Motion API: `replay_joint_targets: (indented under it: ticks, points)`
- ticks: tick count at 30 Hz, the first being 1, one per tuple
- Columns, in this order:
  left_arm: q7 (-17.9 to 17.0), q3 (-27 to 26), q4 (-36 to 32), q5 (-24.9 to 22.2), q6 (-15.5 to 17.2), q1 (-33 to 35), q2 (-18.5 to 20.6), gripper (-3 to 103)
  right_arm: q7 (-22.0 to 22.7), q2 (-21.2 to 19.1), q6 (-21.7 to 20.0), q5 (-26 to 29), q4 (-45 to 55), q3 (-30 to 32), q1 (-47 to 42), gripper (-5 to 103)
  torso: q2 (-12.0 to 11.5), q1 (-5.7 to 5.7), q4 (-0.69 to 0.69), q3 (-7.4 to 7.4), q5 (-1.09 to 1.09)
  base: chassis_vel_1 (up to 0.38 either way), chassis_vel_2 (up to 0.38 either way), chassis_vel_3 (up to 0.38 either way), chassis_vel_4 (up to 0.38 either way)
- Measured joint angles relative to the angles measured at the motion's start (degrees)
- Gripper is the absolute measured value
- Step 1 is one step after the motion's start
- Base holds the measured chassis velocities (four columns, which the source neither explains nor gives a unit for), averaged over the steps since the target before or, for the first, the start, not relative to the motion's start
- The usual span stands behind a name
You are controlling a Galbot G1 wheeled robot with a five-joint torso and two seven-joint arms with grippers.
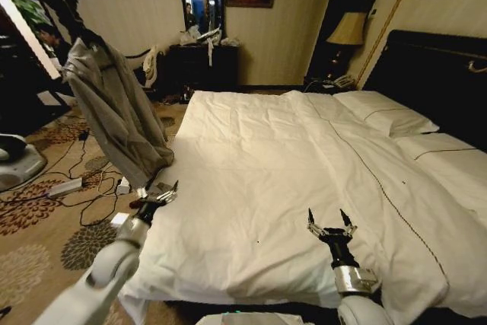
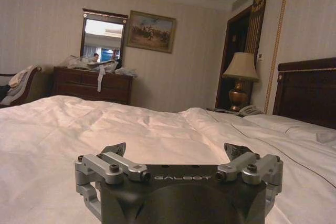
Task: Pick up the clothes from the bed and hang them on the clothes hanger.
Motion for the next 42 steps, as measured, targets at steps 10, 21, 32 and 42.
replay_joint_targets:
  ticks: [10, 21, 32, 42]
  points:
    - [8.32, -6.18, -4.01, 9.12, -10.13, 17.44, -10.0, 100, 0.0, 0.0, 0.0, 0.0, 0.0, 0.0, 0.0, 100, 0.0, 0.0, -0.01, 0.0, 0.01, 0.0, 0.0, 0.0, 0.0]
    - [8.3, -4.77, -4.37, 10.37, -11.28, 18.0, -12.84, 100, 0.0, 0.0, 0.0, 0.0, 0.0, 0.0, 0.0, 100, -0.01, 0.02, -0.03, 0.01, 0.0, 0.0, 0.0, 0.0, 0.0]
    - [7.89, -4.13, -4.58, 10.23, -9.9, 17.79, -12.57, 100, 0.0, 0.0, 0.0, 0.0, 0.0, 0.0, 0.0, 100, -0.01, 0.01, -0.02, 0.01, -0.01, 0.0, 0.0, 0.0, 0.0]
    - [7.79, -4.07, -4.59, 10.08, -9.82, 17.65, -12.47, 100, 0.0, 0.0, 0.0, 0.0, 0.0, 0.0, -0.01, 100, -0.01, 0.02, -0.02, 0.01, -0.01, 0.0, 0.0, 0.0, 0.0]
